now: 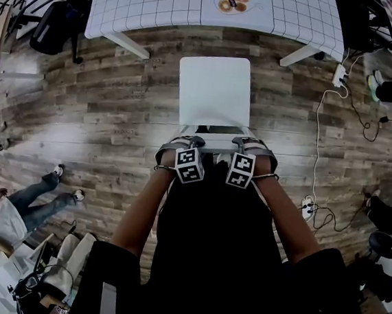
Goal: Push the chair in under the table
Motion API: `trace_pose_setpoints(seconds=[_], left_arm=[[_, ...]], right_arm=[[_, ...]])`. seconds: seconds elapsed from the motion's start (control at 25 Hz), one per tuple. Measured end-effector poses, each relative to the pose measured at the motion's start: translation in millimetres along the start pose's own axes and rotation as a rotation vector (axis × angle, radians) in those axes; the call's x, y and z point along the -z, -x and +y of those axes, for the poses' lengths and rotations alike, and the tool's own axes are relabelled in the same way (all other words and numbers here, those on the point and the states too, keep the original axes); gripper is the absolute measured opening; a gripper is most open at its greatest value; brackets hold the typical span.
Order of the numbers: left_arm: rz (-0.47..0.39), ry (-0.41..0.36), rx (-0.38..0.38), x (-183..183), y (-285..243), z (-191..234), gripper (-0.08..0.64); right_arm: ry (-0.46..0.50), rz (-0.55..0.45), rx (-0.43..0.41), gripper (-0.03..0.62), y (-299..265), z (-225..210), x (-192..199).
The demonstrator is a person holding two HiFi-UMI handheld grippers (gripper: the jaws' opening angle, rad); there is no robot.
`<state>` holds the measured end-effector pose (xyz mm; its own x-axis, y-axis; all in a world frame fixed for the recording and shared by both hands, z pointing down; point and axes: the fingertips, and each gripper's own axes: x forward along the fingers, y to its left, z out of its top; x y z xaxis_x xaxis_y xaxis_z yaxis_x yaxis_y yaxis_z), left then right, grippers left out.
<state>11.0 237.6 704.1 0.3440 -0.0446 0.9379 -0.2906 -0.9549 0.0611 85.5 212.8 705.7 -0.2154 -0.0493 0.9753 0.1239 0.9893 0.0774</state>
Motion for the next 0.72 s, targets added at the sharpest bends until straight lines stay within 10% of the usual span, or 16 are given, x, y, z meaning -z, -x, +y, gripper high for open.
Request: trace_pose_setpoints(seconds=[0.72], left_arm=[[0.083,-0.005,0.081,3.8,-5.3,7.4,0.104]], right_arm=[[0.062,0.035,-0.079,0.078,-1.6,-0.5,-0.3]])
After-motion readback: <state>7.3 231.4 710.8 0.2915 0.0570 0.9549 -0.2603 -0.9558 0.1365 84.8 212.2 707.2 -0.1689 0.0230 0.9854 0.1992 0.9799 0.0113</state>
